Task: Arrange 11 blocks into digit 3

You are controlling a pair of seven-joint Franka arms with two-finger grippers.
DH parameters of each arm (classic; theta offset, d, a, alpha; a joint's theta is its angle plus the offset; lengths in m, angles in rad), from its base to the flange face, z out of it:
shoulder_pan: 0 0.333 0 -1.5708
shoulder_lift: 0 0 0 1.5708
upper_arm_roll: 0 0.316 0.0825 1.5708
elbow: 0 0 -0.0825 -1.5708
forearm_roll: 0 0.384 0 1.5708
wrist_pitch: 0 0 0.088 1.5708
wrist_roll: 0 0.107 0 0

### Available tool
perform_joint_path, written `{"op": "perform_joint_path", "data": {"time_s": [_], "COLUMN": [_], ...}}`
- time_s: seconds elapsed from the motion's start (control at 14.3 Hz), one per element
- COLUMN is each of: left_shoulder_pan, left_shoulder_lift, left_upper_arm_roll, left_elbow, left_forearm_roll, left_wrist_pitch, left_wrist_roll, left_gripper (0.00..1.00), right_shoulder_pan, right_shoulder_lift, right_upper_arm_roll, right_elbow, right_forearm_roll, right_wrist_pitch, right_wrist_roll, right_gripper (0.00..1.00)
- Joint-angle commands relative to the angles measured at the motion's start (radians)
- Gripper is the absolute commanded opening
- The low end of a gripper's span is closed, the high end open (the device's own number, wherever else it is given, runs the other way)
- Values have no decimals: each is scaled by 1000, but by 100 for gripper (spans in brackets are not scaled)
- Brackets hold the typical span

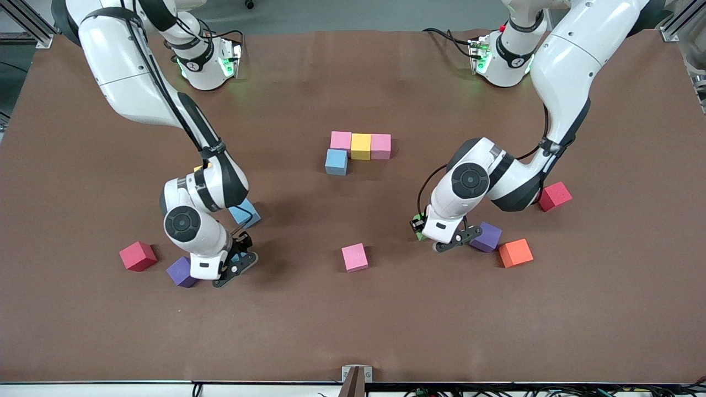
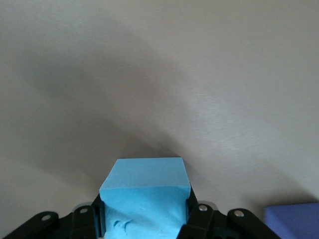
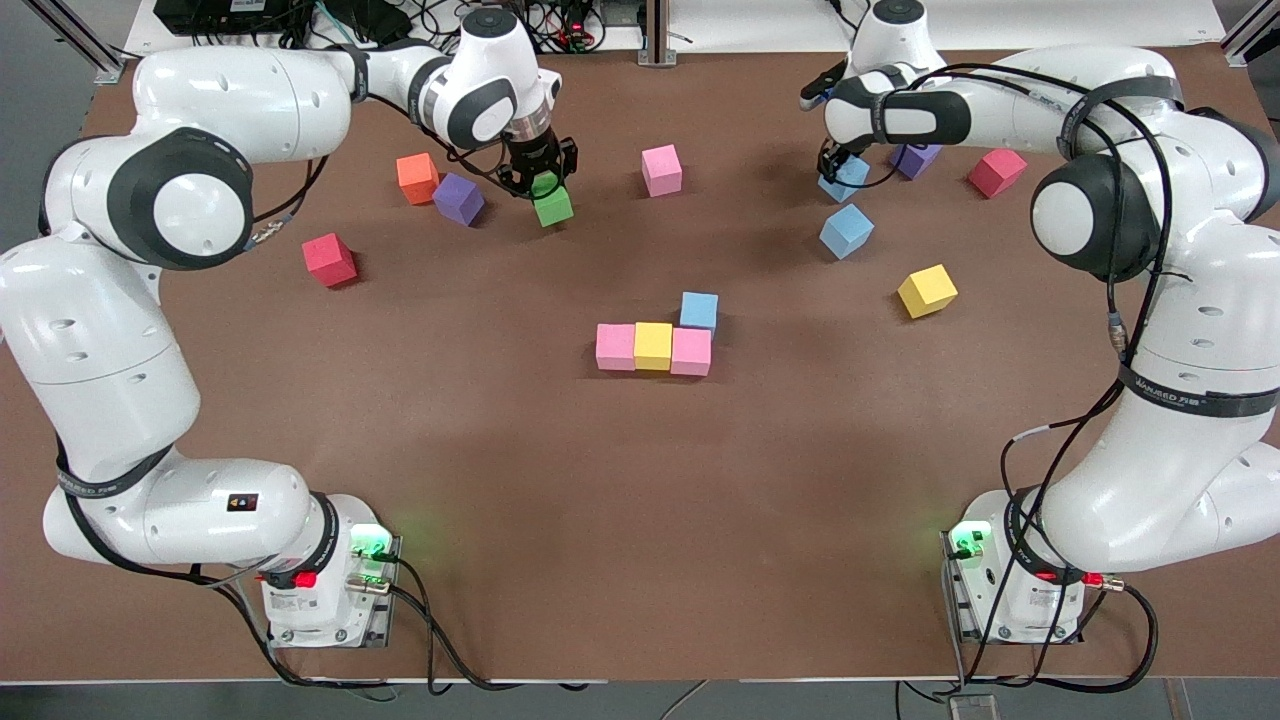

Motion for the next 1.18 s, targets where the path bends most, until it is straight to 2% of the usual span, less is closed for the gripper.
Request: {"op": "perform_joint_path", "data": {"time_s": [0.0, 0.07, 0.21, 0.35, 0.42, 0.63, 0.84, 1.11], "left_shoulder_pan": [-3, -3, -2, 0, -2, 5, 5, 0], "left_shoulder_lift": [-17, -17, -17, -19, -19, -20, -20, -20], "left_upper_arm_roll": [-20, -20, -20, -38, -48, -65, -71, -72], "left_elbow": [11, 28, 68, 103, 114, 116, 116, 116], "left_forearm_roll": [-27, -27, -30, -33, -38, -52, -50, -56], "left_wrist_pitch": [-18, -27, -59, -113, -142, -159, -159, -159], "left_wrist_roll": [-161, -219, -252, -250, -255, -270, -269, -316], "left_gripper": [19, 19, 19, 11, 6, 1, 1, 1], "right_shoulder_pan": [67, 92, 155, 218, 248, 317, 368, 414], "right_shoulder_lift": [-21, -21, -20, -20, -20, -17, -17, -30], "right_upper_arm_roll": [7, 9, 9, 7, 7, 6, 7, 7], "right_elbow": [-10, -10, -10, -10, -10, -19, -38, -97], "right_forearm_roll": [20, 22, 92, 140, 141, 141, 143, 144], "right_wrist_pitch": [-45, -45, -42, -40, -35, -31, -31, -17], "right_wrist_roll": [185, 263, 394, 521, 605, 753, 896, 922], "right_gripper": [18, 18, 18, 18, 18, 18, 19, 19]}}
